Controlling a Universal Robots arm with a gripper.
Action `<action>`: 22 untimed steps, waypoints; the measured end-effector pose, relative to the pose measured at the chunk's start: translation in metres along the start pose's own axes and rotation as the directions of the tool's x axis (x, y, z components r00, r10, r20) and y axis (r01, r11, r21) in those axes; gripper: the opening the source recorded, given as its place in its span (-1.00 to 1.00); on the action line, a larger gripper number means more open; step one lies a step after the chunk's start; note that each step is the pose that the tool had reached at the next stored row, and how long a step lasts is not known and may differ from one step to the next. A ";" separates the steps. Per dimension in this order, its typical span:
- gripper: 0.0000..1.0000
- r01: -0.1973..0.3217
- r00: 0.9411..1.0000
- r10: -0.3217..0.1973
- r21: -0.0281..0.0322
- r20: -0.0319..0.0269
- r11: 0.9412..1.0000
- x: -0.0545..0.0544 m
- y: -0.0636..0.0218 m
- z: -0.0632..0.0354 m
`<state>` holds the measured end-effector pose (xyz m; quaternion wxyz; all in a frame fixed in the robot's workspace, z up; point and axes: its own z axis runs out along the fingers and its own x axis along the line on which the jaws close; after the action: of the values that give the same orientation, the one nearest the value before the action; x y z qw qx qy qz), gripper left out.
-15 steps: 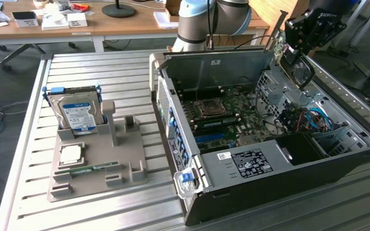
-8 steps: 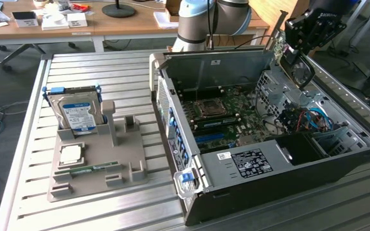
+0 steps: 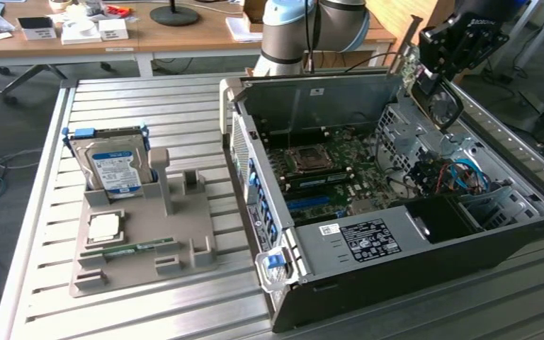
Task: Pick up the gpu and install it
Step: 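Insert the gpu into the slot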
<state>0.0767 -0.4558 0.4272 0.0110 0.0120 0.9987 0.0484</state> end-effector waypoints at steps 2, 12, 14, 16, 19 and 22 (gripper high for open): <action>-0.47 0.013 1.000 -0.013 0.000 -0.001 1.000 0.000 0.0000 0.0000; -0.47 0.136 0.991 -0.136 -0.004 -0.013 0.991 0.000 -0.0001 0.0004; -0.47 0.167 0.986 -0.167 -0.005 -0.016 0.986 0.000 -0.0001 0.0005; -0.47 0.199 0.980 -0.199 -0.006 -0.019 0.980 0.000 -0.0001 0.0007; -0.47 0.249 0.968 -0.249 -0.008 -0.024 0.968 0.000 -0.0001 0.0009; -0.47 0.301 0.953 -0.301 -0.011 -0.028 0.954 0.000 -0.0001 0.0012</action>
<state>0.0767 -0.4559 0.4260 0.0034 -0.1412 0.9887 0.0495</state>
